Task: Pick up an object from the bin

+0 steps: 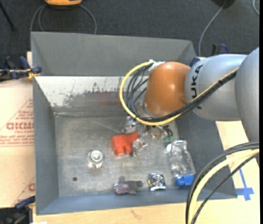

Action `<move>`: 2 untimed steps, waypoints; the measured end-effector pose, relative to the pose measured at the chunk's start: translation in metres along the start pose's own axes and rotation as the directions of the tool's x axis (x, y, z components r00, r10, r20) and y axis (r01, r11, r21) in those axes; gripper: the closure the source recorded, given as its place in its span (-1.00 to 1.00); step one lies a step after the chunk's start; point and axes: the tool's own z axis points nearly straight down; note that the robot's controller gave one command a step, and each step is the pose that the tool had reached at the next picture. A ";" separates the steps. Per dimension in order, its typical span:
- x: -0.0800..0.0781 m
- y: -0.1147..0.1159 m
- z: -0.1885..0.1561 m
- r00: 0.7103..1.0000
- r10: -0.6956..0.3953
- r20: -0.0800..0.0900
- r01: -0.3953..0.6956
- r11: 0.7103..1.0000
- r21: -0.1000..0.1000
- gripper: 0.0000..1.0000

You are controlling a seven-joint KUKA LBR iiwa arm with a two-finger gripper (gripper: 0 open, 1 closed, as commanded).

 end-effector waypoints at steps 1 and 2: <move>-0.017 0.025 -0.113 0.994 -0.107 -0.007 0.107 0.994 0.002 1.00; -0.009 0.012 -0.202 0.899 -0.438 -0.009 0.438 0.899 -0.003 1.00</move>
Offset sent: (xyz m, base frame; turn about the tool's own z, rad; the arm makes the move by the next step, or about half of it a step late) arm 0.0010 0.0292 0.1070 -0.1087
